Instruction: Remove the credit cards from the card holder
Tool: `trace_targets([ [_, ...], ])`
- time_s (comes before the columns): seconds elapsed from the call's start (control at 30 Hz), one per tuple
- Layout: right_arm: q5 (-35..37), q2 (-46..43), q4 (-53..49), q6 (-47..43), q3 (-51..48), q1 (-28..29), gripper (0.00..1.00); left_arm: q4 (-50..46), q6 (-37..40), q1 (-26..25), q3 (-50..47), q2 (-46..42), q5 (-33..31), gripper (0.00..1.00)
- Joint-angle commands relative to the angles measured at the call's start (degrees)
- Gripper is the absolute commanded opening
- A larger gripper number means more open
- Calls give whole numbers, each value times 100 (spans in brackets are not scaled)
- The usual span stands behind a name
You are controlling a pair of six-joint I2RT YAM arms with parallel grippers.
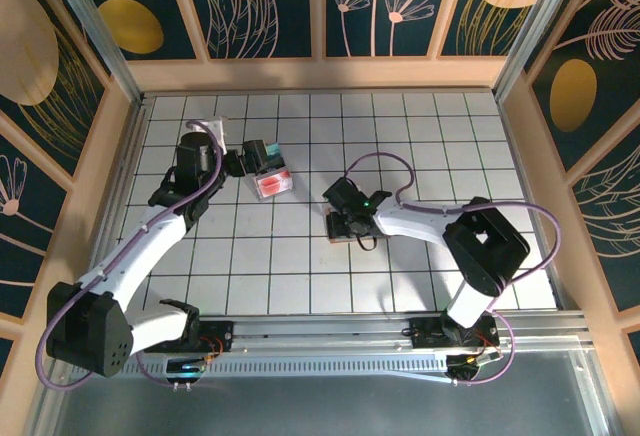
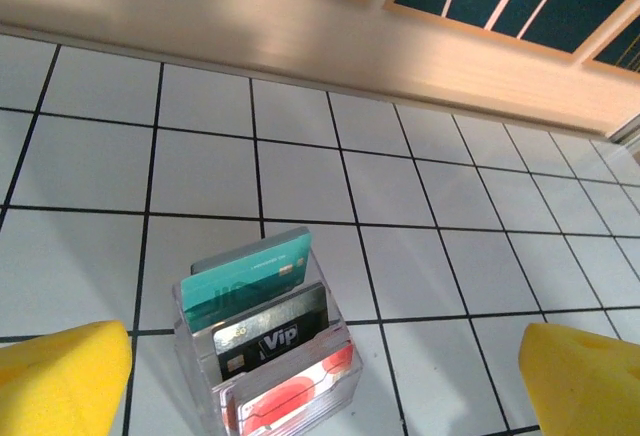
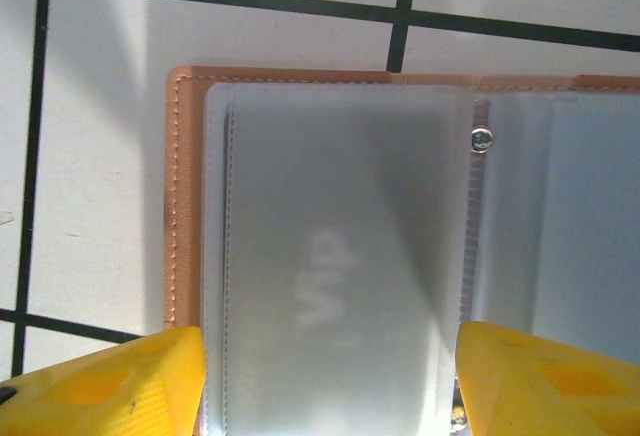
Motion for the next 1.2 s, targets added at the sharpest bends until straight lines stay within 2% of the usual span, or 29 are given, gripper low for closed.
trace_targets([
  [0.0,-80,184,100,-16,74,29,67,548,-382,31,-184,-256,-64,99],
  [0.37,-760,-3,485,2,-203,20,46,994,-360,10,-575,-614,322,99],
  [0.5,-893,-214,520,44,-302,26,43,1021,-279,-256,-783,-811,18,99],
  [0.57,-699,-280,390,86,-301,28,44,930,-150,-562,-826,-869,-439,99],
  [0.67,-246,-276,104,159,-224,29,46,997,-175,-865,-928,-878,-770,99],
  [1.03,665,-317,-325,362,1,33,46,1294,-454,-896,-1090,-750,-922,99],
  [1.17,895,-377,-521,397,12,6,40,1286,-388,-963,-1102,-700,-1028,99],
])
